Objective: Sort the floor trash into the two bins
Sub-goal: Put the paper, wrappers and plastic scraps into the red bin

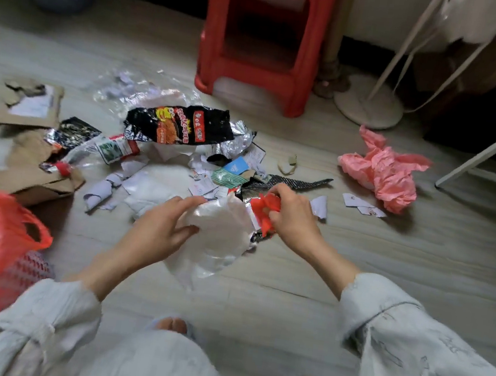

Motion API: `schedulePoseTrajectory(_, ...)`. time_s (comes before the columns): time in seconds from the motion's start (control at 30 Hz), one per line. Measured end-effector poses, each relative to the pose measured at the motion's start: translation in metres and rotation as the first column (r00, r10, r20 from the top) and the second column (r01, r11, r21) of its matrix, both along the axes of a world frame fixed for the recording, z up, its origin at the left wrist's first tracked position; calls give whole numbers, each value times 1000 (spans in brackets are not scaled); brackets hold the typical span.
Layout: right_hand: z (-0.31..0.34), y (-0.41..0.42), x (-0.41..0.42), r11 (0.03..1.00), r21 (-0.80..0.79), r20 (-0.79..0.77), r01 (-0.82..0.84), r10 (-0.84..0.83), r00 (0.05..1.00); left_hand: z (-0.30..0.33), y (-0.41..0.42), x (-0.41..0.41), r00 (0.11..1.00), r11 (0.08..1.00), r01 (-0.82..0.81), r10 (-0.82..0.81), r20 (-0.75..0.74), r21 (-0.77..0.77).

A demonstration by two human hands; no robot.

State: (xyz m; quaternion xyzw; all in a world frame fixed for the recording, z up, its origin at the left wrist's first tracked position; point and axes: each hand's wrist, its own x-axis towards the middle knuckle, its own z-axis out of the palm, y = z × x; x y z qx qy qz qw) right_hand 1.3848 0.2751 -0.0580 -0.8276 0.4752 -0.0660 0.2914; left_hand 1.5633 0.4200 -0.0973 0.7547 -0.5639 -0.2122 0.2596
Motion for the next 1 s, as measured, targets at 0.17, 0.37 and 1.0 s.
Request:
schedulePoseTrajectory(0.17,66,48,68,999,-38,181,8,-1,984,71,63,53,962,948,-270,259,-83,-169)
schedulePoseTrajectory(0.37,115,121,174,977,-73,236,-201,213,948,121,157,126,836,813,-548,537,-110,-197)
schedulePoseTrajectory(1.0,10,237,261,600,83,-412,-796,748,521,29,285,196,609,575,-767,792,41,286)
